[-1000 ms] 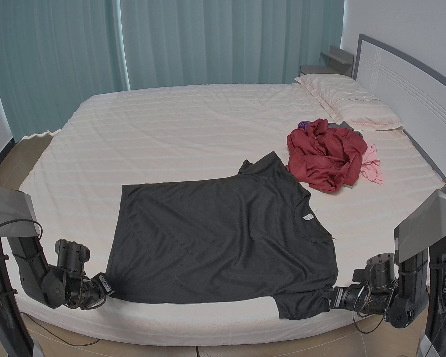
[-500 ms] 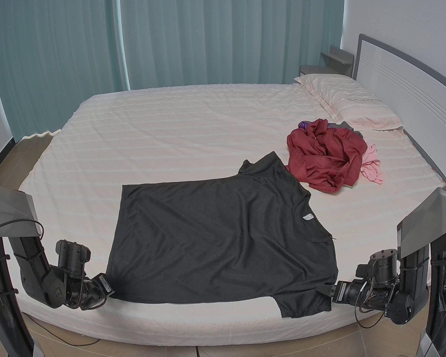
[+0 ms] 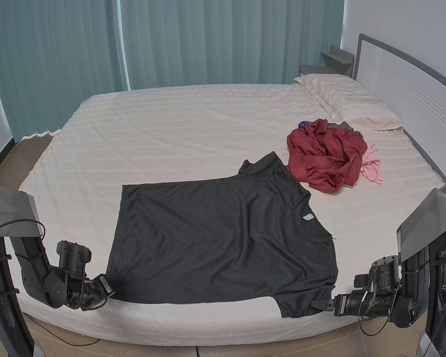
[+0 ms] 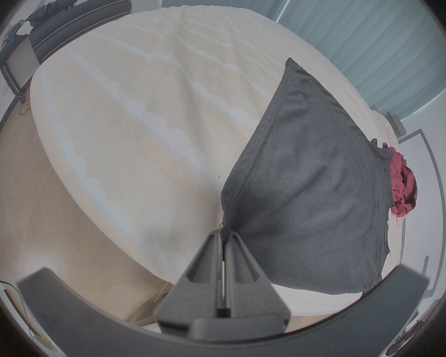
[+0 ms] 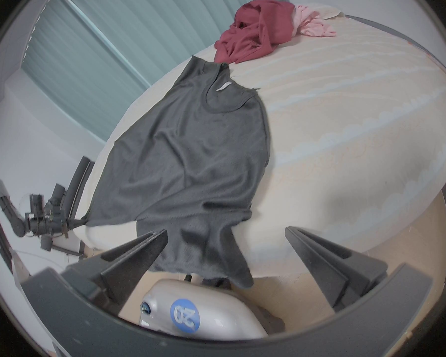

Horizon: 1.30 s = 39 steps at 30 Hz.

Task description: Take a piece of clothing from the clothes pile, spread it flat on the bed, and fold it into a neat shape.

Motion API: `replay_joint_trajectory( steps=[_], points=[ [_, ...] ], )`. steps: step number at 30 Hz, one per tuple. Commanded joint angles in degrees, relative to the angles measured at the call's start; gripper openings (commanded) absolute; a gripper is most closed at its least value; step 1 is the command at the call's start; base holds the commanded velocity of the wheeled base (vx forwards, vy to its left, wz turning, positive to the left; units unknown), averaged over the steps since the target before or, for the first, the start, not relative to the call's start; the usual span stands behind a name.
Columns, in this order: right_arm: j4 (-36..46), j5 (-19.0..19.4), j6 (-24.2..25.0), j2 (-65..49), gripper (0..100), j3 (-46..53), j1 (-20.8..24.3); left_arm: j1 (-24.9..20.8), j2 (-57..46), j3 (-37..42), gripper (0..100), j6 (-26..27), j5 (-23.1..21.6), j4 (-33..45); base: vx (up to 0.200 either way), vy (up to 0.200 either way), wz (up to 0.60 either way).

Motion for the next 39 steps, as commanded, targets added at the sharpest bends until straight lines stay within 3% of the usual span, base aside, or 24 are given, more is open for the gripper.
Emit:
replay_joint_trajectory(
  steps=[1, 16, 17, 39],
  points=[
    [-0.56, -0.01, -0.14, 2.58, 100, -0.32, 1.43, -0.07, 0.1, 0.0, 0, -0.03, -0.02, -0.03, 0.0, 0.0, 0.0],
    [-0.56, -0.09, 0.47, 3.63, 100, -3.3, 2.66, 0.01, 0.19, -0.09, 0, -0.03, -0.02, 0.06, 0.0, 0.0, 0.0],
    [-0.56, -0.09, 0.47, 3.72, 0, -3.13, 2.66, -0.07, 0.19, -0.09, 0, -0.03, -0.02, -0.03, 0.0, 0.0, 0.0],
    [1.29, -0.36, 0.38, -1.2, 0, 2.15, 1.16, -0.07, -2.62, 1.23, 0, 0.06, -0.02, 0.06, 0.0, 0.0, 0.0]
  ],
)
